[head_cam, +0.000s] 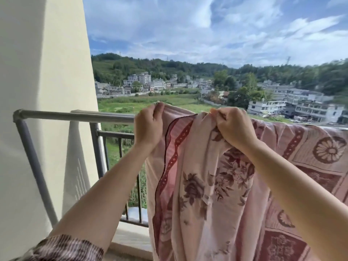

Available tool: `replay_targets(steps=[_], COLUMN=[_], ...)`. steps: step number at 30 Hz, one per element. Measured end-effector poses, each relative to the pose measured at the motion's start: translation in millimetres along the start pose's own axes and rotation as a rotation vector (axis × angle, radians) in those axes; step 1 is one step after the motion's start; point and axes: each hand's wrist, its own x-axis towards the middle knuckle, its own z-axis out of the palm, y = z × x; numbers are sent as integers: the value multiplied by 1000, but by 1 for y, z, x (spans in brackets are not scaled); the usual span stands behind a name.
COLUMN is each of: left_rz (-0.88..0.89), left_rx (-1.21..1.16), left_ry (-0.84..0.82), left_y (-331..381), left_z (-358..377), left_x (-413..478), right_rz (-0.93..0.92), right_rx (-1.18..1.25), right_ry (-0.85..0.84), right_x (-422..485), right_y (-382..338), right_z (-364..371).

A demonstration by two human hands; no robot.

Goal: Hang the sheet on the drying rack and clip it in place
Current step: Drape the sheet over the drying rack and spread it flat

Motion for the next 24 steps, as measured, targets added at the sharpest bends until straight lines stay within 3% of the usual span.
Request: replay_targets(steps=[5,9,15,18,20,22,24], left_rz=[-106,-219,-571,-817,-874,-849,-803], left_rx=[22,34,54,-49,-94,-70,12], left_ry=[27,100,402,659,733,720,603], left_y=[-30,-42,-93,-129,-146,-154,-154], left_z=[-15,-24,-65,-100,-124,-135,-132], left_x=[25,30,46,53,55,56,53], right_rz=[164,223,217,228,240,262,245], right_rx=[-349,-376,-414,-426,-435,-432,-414], right_ry=[-59,45,85,125,148,144,136], right_x=[-5,-11,-12,-12,-13,-12,-11], right_y=[23,36,39,46,48,43,34], right_z=[-2,-9,-9,-8,-7,-7,-6])
